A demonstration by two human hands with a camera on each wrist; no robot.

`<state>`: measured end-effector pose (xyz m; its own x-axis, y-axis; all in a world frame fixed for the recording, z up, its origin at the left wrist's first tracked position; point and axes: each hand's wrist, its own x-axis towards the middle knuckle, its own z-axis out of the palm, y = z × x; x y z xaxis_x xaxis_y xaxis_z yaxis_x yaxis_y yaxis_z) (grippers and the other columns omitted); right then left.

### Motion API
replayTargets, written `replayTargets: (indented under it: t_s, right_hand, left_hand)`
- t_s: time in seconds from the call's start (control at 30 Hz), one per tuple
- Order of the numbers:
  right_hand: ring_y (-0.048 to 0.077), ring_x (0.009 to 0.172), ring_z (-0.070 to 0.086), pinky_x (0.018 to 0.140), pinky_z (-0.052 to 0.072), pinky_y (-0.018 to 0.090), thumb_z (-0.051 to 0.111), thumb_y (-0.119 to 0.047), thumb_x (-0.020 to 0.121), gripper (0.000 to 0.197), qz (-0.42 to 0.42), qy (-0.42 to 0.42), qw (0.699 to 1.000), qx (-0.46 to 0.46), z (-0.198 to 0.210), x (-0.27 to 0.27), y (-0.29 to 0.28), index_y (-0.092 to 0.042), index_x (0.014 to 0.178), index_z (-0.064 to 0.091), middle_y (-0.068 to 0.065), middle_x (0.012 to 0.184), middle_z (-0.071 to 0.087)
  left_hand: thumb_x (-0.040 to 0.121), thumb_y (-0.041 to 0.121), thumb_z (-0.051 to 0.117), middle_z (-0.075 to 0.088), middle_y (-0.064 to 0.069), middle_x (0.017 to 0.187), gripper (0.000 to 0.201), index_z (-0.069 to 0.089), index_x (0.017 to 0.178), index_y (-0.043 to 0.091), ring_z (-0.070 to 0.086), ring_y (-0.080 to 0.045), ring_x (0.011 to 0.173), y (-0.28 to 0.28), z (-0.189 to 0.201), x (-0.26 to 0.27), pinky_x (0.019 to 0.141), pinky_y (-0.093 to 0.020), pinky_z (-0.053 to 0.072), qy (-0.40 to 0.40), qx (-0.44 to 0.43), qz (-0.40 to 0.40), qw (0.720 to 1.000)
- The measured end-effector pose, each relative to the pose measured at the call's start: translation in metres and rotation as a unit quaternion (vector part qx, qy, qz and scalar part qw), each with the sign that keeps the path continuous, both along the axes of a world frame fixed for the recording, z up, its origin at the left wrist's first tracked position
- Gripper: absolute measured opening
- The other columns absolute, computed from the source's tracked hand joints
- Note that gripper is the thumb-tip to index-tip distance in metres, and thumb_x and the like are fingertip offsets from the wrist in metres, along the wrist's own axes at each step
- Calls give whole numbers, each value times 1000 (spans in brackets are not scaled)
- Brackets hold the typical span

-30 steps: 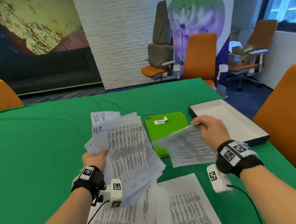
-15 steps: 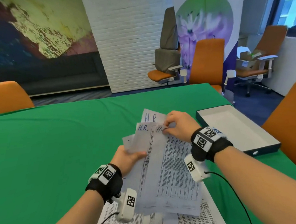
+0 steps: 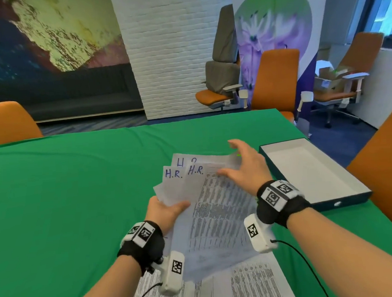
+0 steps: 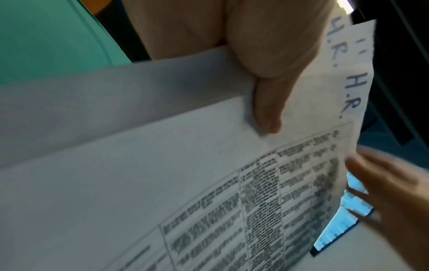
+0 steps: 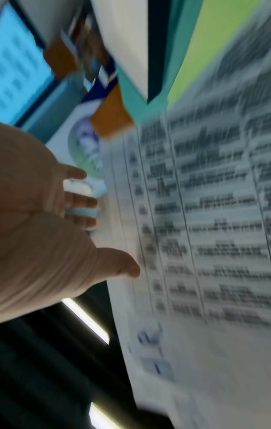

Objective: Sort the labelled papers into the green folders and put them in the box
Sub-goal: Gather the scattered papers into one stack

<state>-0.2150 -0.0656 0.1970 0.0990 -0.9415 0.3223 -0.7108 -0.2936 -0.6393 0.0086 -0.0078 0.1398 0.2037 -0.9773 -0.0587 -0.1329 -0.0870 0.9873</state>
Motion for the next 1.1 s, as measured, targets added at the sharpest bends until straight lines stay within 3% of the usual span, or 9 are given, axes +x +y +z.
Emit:
replayTargets:
  t_s: [0.17,0.27,0.37,0.47,0.57,0.67,0.83,0.97,1.1]
  right_hand:
    - [25,138,32,114,27,49,85,-51,45,126,-35,-262,943,202,-40,-42,6,-29,147,14,4,155,23]
    - [13,111,60,103,43,46,82,-40,61,67,36,-265,932,246,-50,-44,22,-26,120,54,0,128,59]
    - [2,91,64,90,51,35,70,-18,81,21,19,-329,927,177,-50,-33,32,-29,98,62,-9,103,68]
    - [7,96,64,87,52,32,67,-22,84,19,3,-374,920,117,-48,-23,45,-28,102,61,-13,102,67]
    - [5,103,58,81,48,15,71,-23,82,39,8,-349,926,146,-66,-18,57,-26,116,53,-13,110,61]
    - [10,124,43,109,34,33,72,-17,81,65,-29,-318,937,141,-84,-25,61,-19,135,36,-5,132,45]
    - [-3,101,55,99,42,30,58,3,77,59,-30,-342,933,109,-89,-33,65,-17,127,36,-6,112,53]
    - [20,111,54,100,43,40,53,-8,68,64,-61,-374,920,106,-98,-36,60,-16,130,37,5,119,54]
    - [19,108,57,102,43,45,54,8,80,52,-43,-317,934,159,-111,-34,57,-15,125,44,2,114,60]
  left_hand:
    - [67,-7,76,75,8,80,34,66,90,17,71,-8,77,-7,17,26,82,-36,54,-4,-23,-19,1000]
    - [66,-3,77,74,-2,92,34,67,93,15,71,-18,83,-11,22,23,80,-39,56,15,-39,1,999]
    - [67,3,79,72,-9,96,33,66,95,13,71,-18,78,-17,19,10,76,-37,57,58,-69,76,993]
    - [69,5,79,69,-6,108,50,58,114,13,68,-21,95,-13,15,-16,87,-40,53,85,-108,112,984]
    - [65,3,81,60,-1,114,75,39,125,20,62,-11,100,0,0,-40,90,-32,50,43,-102,83,990]
    - [64,5,83,54,-1,113,89,30,132,27,59,-12,97,7,-9,-49,86,-28,47,26,-74,91,993]
    - [50,33,89,46,-5,130,93,31,122,43,49,-24,118,8,-30,-40,103,-46,41,-13,-21,115,993]
    - [56,22,88,61,-4,116,73,46,115,27,60,-23,106,8,-45,-30,94,-50,49,16,5,122,992]
    - [69,10,79,70,-3,99,32,65,96,19,66,-26,95,9,-47,-26,88,-50,52,10,30,57,998]
